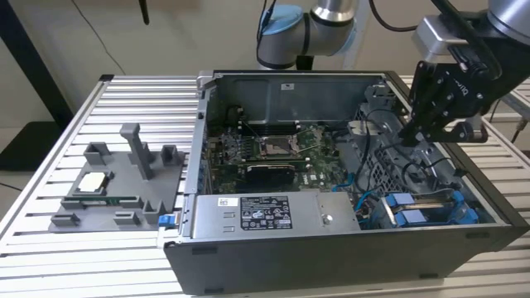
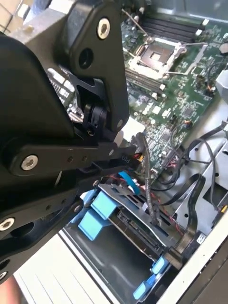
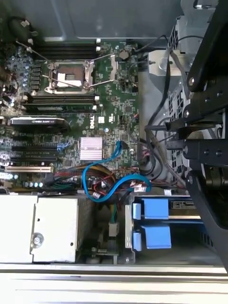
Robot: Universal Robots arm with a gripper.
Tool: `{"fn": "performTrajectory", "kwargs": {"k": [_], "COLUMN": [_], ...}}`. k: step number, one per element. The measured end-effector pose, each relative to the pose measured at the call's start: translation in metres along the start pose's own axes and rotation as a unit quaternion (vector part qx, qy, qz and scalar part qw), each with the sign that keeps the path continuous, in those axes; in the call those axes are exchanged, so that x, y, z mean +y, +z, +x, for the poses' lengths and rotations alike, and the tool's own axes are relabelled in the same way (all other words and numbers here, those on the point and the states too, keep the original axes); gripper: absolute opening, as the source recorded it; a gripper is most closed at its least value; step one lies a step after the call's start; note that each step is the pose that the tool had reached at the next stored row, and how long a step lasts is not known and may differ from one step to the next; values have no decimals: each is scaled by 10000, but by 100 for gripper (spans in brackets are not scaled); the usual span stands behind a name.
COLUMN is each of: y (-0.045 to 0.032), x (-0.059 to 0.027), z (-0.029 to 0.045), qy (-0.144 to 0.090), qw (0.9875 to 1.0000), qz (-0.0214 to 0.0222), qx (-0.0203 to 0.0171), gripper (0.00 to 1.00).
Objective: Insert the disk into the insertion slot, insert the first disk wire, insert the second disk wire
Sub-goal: 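Insert the first disk wire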
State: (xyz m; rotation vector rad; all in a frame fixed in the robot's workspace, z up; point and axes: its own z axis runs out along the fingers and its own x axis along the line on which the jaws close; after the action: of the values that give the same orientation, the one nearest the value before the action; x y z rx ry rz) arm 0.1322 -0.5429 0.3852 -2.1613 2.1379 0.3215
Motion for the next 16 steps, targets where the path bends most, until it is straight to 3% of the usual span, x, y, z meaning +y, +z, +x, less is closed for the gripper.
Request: {"fn": "performTrajectory", "kwargs": {"k": [2, 6, 11, 16], "y": [4, 12, 14, 10], "x": [0, -2, -1, -15], "z": [1, 3, 10, 66], "qy": [-83, -197, -202, -202], "qw": [9999, 9997, 9997, 9997], "qz": [-19, -35, -33, -33], "qx": [70, 125, 126, 127], "gripper": [19, 19, 19, 19]}}
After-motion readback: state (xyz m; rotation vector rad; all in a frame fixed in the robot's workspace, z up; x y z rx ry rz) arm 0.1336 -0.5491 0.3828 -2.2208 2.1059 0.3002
